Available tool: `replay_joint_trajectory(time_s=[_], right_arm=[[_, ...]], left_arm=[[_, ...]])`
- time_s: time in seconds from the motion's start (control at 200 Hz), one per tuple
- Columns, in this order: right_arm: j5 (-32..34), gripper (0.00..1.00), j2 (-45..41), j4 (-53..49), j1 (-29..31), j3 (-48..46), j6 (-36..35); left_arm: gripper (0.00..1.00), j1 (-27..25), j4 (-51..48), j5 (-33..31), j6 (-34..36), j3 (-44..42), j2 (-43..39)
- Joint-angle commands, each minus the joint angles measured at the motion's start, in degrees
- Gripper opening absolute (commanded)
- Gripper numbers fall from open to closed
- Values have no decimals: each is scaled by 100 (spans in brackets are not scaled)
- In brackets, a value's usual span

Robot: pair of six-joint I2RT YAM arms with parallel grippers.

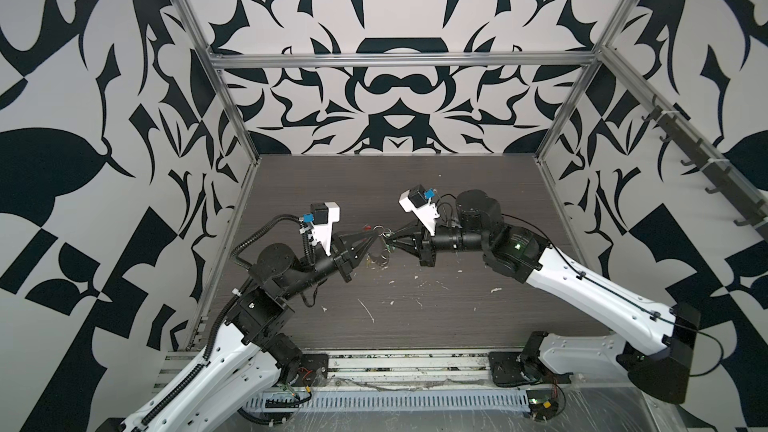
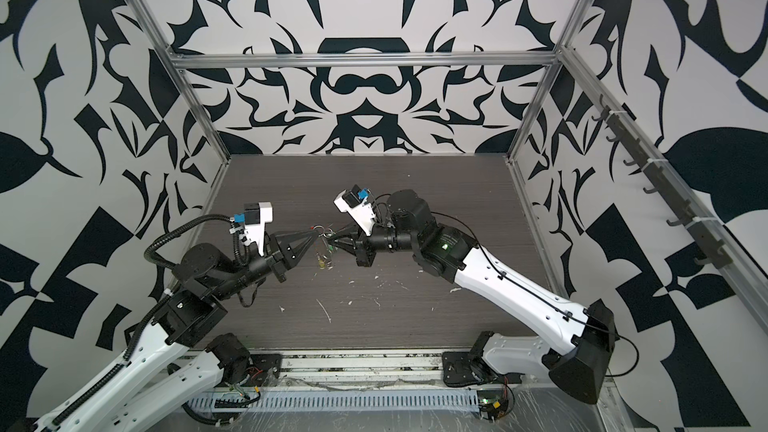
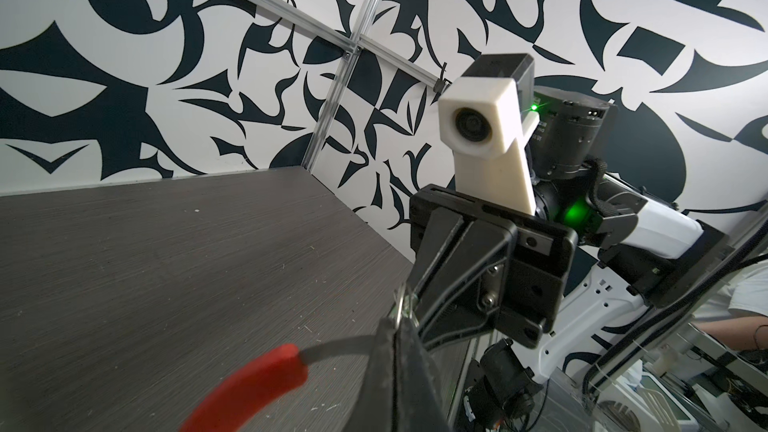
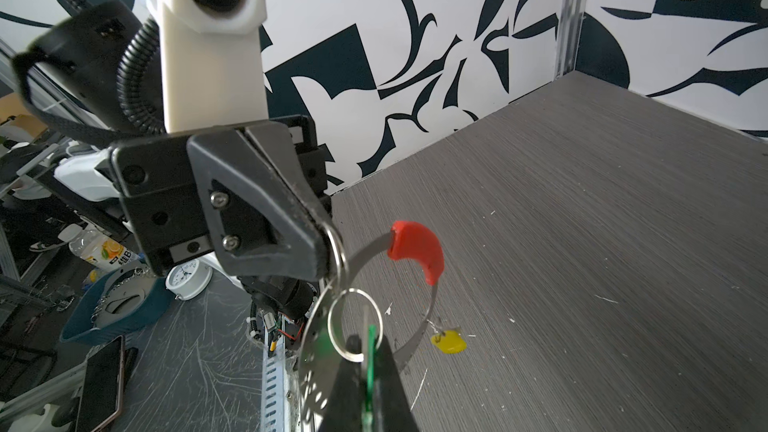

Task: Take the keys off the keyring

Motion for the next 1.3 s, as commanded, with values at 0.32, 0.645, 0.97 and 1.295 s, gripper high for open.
replay_joint_trajectory(time_s=[0.32,0.645,0.97,1.295], right_arm=[[391,0,-16,-698,-135,573,-478],[647,0,46,-1282,-188,1149,-1101],[591,0,29,-1065,-190,1232,-1534],[123,0,25,-765,-191,1333,-1872]], left_arm=[[0,16,249,215,219,-46,-224],[0,15,294,863,213,-5,-22],[0,15,493,1387,10,42,258],[0,17,850,1841,-220,62,544]])
